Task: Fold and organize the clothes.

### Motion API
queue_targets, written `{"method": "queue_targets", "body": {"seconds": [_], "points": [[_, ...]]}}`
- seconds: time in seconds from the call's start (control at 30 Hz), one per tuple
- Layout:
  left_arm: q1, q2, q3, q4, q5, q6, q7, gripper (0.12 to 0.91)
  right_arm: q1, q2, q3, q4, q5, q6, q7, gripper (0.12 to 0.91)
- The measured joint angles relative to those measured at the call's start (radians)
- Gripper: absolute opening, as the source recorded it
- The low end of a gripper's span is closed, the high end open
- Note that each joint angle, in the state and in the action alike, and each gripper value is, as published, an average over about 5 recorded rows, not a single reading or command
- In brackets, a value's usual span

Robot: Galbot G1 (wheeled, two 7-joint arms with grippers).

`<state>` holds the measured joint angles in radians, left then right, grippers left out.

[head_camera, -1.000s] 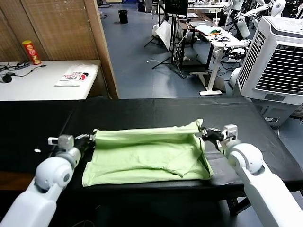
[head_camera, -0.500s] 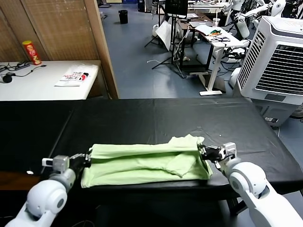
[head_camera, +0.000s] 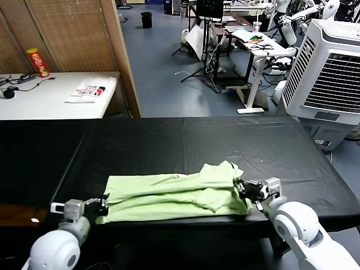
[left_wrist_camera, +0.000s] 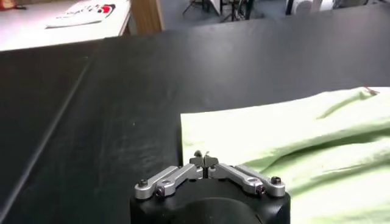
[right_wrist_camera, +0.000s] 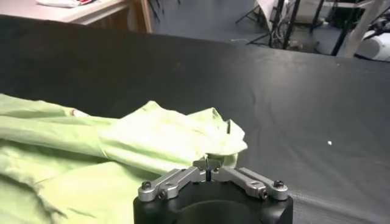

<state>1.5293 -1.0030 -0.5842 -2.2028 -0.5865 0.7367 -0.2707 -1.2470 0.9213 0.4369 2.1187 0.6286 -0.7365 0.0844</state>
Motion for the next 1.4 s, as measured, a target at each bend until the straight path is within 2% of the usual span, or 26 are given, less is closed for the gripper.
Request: {"method": "queue_targets", "body": {"seconds": [0.07,0.13,0.17,0.3,0.4,0.57,0.73,0.83,0.93,0.97,1.07,1.23,1.3,1.4], "points": [[0.004,-0.004,-0.008,-0.016,-0.013,0.0,-0.007,0.388,0.009,0.008,0.011,0.003,-0.005,0.0,0.008,0.666],[-0.001,-0.008,-0.013,-0.029,-0.034,0.0,-0.015,0.488,0.028,0.021,0.011,-0.01,-0.02,0.0,0.018,0.746],[-0.006,-0.011,-0.014,-0.032,-0.046,0.0,-0.019,0.555,0.041,0.03,0.008,-0.022,-0.03,0.0,0.022,0.771],[-0.052,-0.028,-0.001,-0.012,-0.099,-0.002,-0.039,0.741,0.109,0.081,-0.021,-0.102,-0.073,0.022,0.024,0.796],[-0.103,-0.045,0.018,0.032,-0.113,-0.018,-0.042,0.791,0.162,0.124,-0.049,-0.177,-0.101,0.051,0.016,0.798],[-0.181,-0.074,0.046,0.123,-0.126,-0.06,-0.035,0.798,0.236,0.192,-0.095,-0.293,-0.14,0.073,-0.002,0.798],[-0.231,-0.089,0.056,0.207,-0.136,-0.074,-0.027,0.798,0.274,0.235,-0.125,-0.362,-0.163,0.075,-0.017,0.791],[-0.24,-0.091,0.058,0.237,-0.137,-0.074,-0.02,0.798,0.282,0.249,-0.134,-0.387,-0.171,0.076,-0.024,0.736],[-0.241,-0.091,0.059,0.252,-0.136,-0.074,-0.011,0.76,0.289,0.262,-0.139,-0.409,-0.179,0.079,-0.03,0.644],[-0.242,-0.091,0.059,0.255,-0.135,-0.074,-0.009,0.725,0.291,0.266,-0.14,-0.415,-0.182,0.08,-0.031,0.613],[-0.249,-0.094,0.06,0.268,-0.134,-0.078,-0.006,0.577,0.292,0.279,-0.14,-0.429,-0.194,0.087,-0.032,0.485],[-0.255,-0.106,0.063,0.284,-0.119,-0.095,-0.004,0.292,0.277,0.307,-0.128,-0.432,-0.225,0.116,-0.015,0.219],[-0.256,-0.113,0.068,0.29,-0.096,-0.11,0.002,0.195,0.269,0.32,-0.12,-0.432,-0.25,0.138,-0.003,0.154],[-0.263,-0.123,0.078,0.303,-0.045,-0.142,0.023,0.136,0.257,0.337,-0.108,-0.435,-0.29,0.174,0.01,0.131]]}}
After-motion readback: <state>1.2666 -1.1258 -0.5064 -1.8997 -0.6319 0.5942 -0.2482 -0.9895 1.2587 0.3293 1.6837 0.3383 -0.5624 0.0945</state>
